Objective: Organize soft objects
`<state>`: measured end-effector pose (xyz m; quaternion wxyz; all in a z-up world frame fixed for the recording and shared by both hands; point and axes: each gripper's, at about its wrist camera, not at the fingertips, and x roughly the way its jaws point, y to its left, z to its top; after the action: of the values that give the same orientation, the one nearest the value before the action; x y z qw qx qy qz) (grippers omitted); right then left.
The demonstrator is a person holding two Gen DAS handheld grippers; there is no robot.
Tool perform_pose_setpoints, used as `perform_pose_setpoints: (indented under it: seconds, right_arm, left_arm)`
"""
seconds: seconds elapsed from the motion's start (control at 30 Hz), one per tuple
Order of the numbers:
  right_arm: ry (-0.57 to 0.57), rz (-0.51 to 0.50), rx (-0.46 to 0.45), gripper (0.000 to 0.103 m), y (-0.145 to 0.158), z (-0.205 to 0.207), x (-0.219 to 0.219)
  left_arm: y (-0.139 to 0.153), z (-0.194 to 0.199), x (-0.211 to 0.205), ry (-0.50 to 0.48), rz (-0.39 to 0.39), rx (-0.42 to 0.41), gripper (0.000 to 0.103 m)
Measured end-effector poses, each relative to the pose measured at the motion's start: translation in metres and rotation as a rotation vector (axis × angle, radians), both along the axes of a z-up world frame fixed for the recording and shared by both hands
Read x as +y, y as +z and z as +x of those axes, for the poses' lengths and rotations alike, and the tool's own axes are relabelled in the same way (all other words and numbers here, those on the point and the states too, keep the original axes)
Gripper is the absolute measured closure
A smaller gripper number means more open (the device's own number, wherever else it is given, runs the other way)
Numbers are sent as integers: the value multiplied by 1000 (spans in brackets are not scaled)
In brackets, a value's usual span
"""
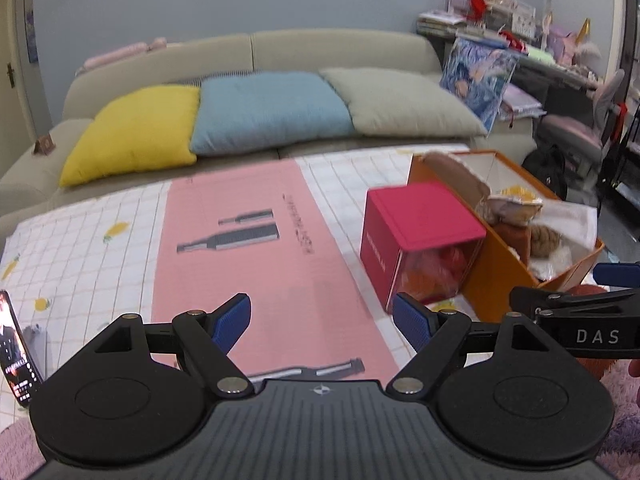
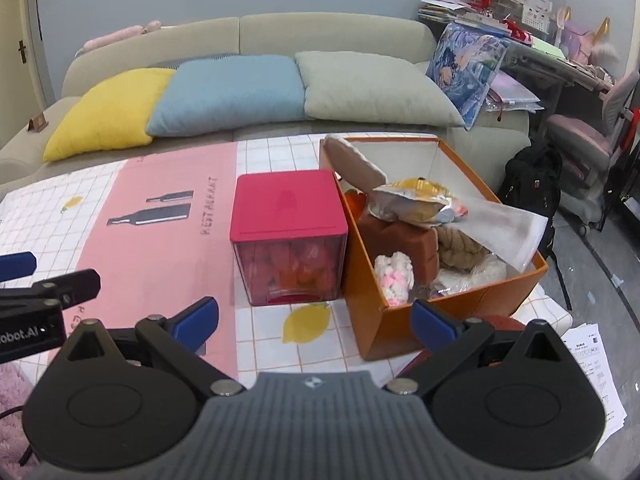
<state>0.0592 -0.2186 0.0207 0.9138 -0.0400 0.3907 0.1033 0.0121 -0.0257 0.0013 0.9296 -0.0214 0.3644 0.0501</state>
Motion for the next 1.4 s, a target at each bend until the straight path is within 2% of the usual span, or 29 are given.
perform_pose_setpoints:
  seconds: [0.3,1.4]
  right_arm:
    - [-23,17,0,3,-2,1,-5]
    - [7,-15,-13,3,-2,0,3]
  left_arm:
    - [3,-4,2,21,3,-7,11]
    - [3,-4,7,33,1,-6,11]
